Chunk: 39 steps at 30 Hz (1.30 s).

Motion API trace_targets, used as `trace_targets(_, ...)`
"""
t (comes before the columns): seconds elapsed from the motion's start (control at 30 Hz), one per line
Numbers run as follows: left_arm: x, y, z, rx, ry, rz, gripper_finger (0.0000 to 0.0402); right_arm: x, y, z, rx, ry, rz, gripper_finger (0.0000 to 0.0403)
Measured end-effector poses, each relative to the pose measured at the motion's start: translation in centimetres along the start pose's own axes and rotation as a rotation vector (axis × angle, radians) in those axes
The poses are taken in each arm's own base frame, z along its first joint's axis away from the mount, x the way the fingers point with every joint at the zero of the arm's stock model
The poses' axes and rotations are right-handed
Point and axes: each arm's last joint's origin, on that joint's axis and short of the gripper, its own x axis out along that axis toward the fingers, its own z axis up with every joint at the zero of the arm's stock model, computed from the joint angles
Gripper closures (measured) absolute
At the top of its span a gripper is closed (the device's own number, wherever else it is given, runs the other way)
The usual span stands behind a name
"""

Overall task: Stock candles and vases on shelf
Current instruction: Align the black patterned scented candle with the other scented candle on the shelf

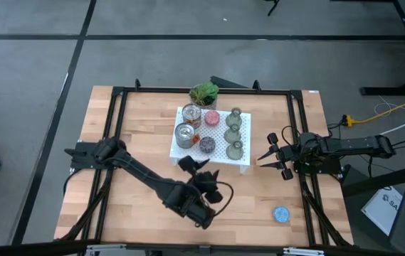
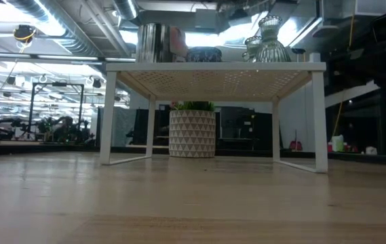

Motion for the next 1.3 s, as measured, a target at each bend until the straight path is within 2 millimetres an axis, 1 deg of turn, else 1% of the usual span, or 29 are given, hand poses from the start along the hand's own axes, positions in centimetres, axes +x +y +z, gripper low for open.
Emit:
trace_targets(0.07,-0.5,-0.1,-0.1,0.082,0.017,-0.029,0.0189,0.0,0.0,0.0,0.0,0.0,0.0,0.0279)
trace_targets(0.13,-0.7,-0.3,-0.4,0.215,0.066,-0.085,0.0221,0.0,0.0,0.0,0.0,0.0,0.0,0.0279)
trace_targets(0.23,-0.6,-0.2,-0.8,0.375,0.139,-0.157,0.0271,0.0,0.0,0.0,0.0,0.0,0.0,0.0279)
trace_targets(0.43,1.2,0.8,-0.9,0.529,0.224,-0.16,0.0378,0.0,0.0,0.0,0.0,0.0,0.0,0.0279)
trace_targets(0.47,1.5,0.9,-0.8,0.55,0.234,-0.166,0.0389,0.0,0.0,0.0,0.0,0.0,0.0,0.0279)
trace_targets(0.6,3.1,1.4,-0.6,0.593,0.303,-0.215,0.0399,0.0,0.0,0.0,0.0,0.0,0.0,0.0279)
trace_targets(0.7,4.2,2.0,-0.5,0.599,0.332,-0.196,0.04,0.0,0.0,0.0,0.0,0.0,0.0,0.0279)
trace_targets(0.8,4.6,2.7,-0.1,0.641,0.368,-0.196,0.04,0.0,0.0,0.0,0.0,0.0,0.0,0.0279)
trace_targets(0.93,5.0,3.7,-0.2,0.705,0.449,-0.205,0.04,0.0,0.0,0.0,0.0,0.0,0.0,0.0279)
trace_targets(1.03,5.3,4.3,0.0,0.726,0.461,-0.184,0.04,0.0,0.0,0.0,0.0,0.0,0.0,0.0279)
trace_targets(1.3,6.7,4.9,0.3,0.786,0.468,-0.167,0.0401,0.0,0.0,0.0,0.0,0.0,0.0,0.0279)
